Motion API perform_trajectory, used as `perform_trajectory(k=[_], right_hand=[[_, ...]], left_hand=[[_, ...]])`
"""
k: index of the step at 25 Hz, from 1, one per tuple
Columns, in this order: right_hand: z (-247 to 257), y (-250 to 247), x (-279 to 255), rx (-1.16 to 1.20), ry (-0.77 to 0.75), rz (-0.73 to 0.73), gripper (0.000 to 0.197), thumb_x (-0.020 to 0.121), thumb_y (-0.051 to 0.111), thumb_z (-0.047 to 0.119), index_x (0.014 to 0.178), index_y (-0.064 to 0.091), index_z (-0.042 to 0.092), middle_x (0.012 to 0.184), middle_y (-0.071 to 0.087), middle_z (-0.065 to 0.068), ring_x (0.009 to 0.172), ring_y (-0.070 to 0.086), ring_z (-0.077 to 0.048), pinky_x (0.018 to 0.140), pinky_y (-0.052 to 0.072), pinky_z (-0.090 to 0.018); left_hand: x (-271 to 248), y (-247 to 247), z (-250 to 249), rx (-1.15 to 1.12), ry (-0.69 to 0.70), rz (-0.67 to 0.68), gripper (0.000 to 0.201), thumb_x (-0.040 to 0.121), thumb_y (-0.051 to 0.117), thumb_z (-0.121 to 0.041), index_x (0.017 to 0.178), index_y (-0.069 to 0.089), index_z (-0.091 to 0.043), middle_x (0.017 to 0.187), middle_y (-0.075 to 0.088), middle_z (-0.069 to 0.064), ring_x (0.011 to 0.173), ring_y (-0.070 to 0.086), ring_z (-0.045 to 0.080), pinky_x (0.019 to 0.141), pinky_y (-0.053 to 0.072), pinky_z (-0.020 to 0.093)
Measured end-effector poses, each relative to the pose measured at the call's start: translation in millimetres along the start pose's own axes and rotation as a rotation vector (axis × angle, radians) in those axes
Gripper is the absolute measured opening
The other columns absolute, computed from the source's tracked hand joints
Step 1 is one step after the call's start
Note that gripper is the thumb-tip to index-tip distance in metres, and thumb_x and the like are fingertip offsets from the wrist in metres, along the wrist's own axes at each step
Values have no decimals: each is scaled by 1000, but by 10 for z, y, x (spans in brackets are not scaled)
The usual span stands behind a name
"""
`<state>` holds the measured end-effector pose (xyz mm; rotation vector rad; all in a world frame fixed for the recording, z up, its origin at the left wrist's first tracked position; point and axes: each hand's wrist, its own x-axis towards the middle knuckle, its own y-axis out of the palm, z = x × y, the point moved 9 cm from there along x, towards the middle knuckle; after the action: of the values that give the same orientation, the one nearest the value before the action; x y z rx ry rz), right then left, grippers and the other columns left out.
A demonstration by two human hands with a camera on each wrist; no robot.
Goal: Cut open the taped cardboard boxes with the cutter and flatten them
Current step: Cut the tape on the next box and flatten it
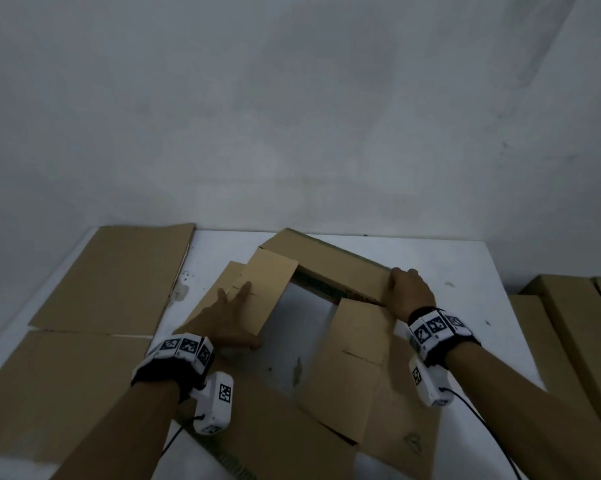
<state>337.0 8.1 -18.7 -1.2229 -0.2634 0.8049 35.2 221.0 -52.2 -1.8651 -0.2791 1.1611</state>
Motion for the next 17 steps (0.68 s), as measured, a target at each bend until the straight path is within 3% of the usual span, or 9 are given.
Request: perform_trajectory(k=[3, 4, 6, 8, 10, 12, 13, 15, 17], right_hand=[[401, -42, -249, -78, -217, -49, 23, 89, 55, 14, 111, 48, 11, 117, 44, -14, 109, 44, -32, 74, 36, -34], [546, 4, -355, -78, -299, -25, 29, 90, 57, 21, 118, 48, 14, 117, 43, -13, 111, 42, -31, 79, 37, -35], [723, 163, -505, -57, -381, 72, 39, 93, 56, 34, 130, 48, 23, 123, 42, -10, 117, 39, -30, 93, 36, -39], [782, 315, -574, -92, -425, 139, 42, 97, 51, 45, 137, 48, 34, 132, 40, -9, 128, 33, -30, 104, 29, -43], [791, 448, -607, -200, -465, 186, 44, 98, 44, 54, 141, 45, 42, 142, 35, -10, 138, 24, -33, 110, 21, -50], [744, 553, -616, -259, -459, 240, 48, 98, 39, 60, 144, 40, 46, 157, 21, -12, 147, 6, -38, 116, 8, -59], [718, 600, -623, -270, -445, 269, 50, 98, 37, 63, 146, 37, 48, 162, 11, -13, 149, -4, -39, 117, -1, -62], [700, 684, -644, -297, -429, 312, 56, 95, 35, 69, 148, 32, 51, 166, -1, -12, 149, -18, -41, 115, -12, -65], [701, 757, -659, -330, -425, 327, 60, 93, 34, 72, 149, 29, 52, 166, -3, -12, 147, -24, -43, 112, -18, -67]], left_hand=[[-103, -143, -52, -109, 70, 44, 131, 55, 68, -63, 155, -14, -43, 165, 6, 18, 143, 30, 40, 106, 40, 44], [-165, -207, -42, -250, 112, 73, 126, 55, 69, -59, 156, -5, -43, 161, 22, 15, 137, 40, 37, 101, 44, 42], [-372, -361, 81, -637, 127, 125, 115, 48, 78, -57, 152, 30, -43, 140, 51, 5, 116, 57, 27, 90, 49, 39], [-487, -494, 417, -985, 59, 96, 95, 47, 82, -47, 133, 60, -14, 111, 68, 9, 92, 66, 24, 87, 49, 38], [-517, -583, 901, -1094, -95, -104, 76, 64, 79, -39, 120, 61, 7, 91, 72, 12, 77, 68, 26, 86, 51, 42], [-558, -632, 1307, -982, -242, -314, 53, 86, 75, -35, 120, 64, 4, 98, 72, 15, 82, 68, 29, 79, 53, 39], [-551, -628, 1431, -880, -280, -387, 50, 89, 74, -35, 123, 63, -1, 106, 71, 18, 89, 68, 32, 76, 53, 38], [-541, -624, 1535, -597, -341, -501, 60, 83, 80, -38, 131, 56, -11, 121, 62, 24, 105, 61, 39, 83, 52, 44], [-424, -573, 1423, -279, -326, -577, 50, 82, 79, -31, 126, 57, -19, 127, 55, 23, 114, 54, 42, 91, 50, 51]])
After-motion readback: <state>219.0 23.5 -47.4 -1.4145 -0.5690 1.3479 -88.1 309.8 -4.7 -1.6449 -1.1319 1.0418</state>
